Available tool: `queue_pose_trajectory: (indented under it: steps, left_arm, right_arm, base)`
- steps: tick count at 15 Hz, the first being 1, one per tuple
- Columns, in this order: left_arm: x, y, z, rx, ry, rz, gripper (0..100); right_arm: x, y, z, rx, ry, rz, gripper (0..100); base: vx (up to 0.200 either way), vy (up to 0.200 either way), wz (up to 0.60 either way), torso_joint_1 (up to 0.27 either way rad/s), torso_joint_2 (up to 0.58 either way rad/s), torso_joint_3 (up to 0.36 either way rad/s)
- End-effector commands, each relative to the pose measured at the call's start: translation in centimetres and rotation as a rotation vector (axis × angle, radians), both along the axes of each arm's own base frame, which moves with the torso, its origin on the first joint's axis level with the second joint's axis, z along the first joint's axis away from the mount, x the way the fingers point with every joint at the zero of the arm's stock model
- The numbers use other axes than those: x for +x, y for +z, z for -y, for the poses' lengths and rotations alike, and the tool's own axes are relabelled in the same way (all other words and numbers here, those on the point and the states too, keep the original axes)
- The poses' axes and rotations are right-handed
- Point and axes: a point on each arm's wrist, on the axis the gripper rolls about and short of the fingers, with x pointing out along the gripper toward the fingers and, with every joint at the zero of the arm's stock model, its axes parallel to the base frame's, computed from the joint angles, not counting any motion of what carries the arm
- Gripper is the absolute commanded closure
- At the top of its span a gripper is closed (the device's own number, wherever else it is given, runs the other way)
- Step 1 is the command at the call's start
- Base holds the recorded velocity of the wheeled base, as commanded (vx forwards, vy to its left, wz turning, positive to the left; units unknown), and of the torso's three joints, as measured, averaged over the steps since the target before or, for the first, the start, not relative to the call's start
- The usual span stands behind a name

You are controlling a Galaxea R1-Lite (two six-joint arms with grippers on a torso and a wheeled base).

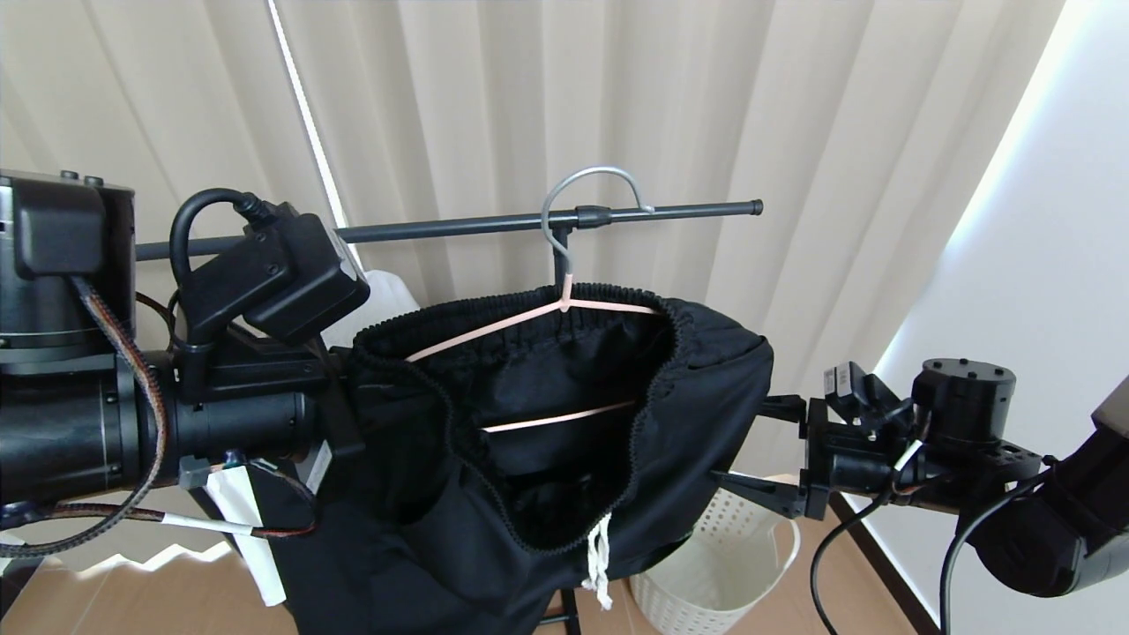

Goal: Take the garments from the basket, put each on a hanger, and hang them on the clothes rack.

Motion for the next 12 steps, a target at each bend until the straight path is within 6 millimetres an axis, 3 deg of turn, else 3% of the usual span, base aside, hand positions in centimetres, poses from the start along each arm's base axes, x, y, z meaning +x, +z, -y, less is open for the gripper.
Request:
queue_pose_trajectory:
  steps: [1,2,12]
  left_arm:
    - [-0.1,0.0,-0.1,0.000,0.000,0.000,100]
    - [-0.2,0.0,-0.1,-0.002,0.002,0.000,100]
    - [-0.2,0.0,-1.1,-0.057,0.070,-0.044,100]
  right_arm:
    - [0.3,-1.0,-0.5,-0.011,-0.007,-0.029,0]
    - [0.4,-0.9,-0.6,-0.014,-0.019,-0.024,100]
    - [1.0,-0.4,-0.1,-0.001,-0.051,-0.016,100]
  base:
    - [0.000,0.000,0.00,0.000,0.00,0.000]
    - [0.000,0.000,0.00,0.000,0.00,0.000]
    - [0.000,0.000,0.00,0.000,0.00,0.000]
